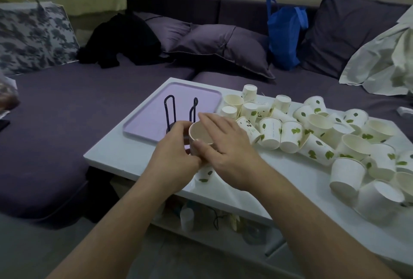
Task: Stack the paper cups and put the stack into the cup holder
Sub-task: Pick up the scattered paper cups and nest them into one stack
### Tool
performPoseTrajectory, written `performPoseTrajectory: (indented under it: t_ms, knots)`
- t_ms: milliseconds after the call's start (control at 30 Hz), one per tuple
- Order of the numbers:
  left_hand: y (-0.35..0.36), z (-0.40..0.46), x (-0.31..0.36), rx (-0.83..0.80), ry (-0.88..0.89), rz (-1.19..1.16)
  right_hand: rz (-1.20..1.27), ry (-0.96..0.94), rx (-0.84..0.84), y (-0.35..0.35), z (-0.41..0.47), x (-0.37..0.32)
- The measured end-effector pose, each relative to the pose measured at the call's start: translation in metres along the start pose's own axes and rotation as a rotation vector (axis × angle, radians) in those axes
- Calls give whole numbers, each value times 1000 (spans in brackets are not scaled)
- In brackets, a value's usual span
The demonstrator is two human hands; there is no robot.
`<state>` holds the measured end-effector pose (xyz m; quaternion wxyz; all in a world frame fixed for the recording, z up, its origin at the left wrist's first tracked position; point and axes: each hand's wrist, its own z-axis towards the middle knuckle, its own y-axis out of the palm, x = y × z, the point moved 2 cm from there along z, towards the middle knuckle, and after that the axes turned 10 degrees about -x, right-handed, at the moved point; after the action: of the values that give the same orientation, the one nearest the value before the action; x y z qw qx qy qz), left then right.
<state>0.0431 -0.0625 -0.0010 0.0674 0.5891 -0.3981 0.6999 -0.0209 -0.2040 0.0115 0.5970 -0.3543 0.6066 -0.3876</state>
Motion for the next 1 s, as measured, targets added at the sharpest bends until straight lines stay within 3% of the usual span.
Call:
performPoseTrajectory:
  t_ms: [133,233,333,433,533,667,767,867,1000]
  knots:
    - [4,3,1,4,14,-13,225,-35,-7,-5,-7,6]
    - [5,4,3,-4,10,-1,436,32,178,-14,-10,20]
    - [5,-3,12,76,97,66,329,309,314,-24,-5,46]
    - [6,-20,35,221,313,98,271,457,243,-24,5,73]
    - [22,-32,53,95,409,-3,159,508,174,-15,21,94]
    - [61,-30,45,-235,227,91,-21,519,108,-2,44,111]
    - [83,-20,28,-373,42,165,-144,547,105,5,52,115]
    - [95,-10,14,-425,-71,153,-206,545,133,8,53,117]
    - [102,0,1,-374,-226,-90,-103,561,128,-7,31,106]
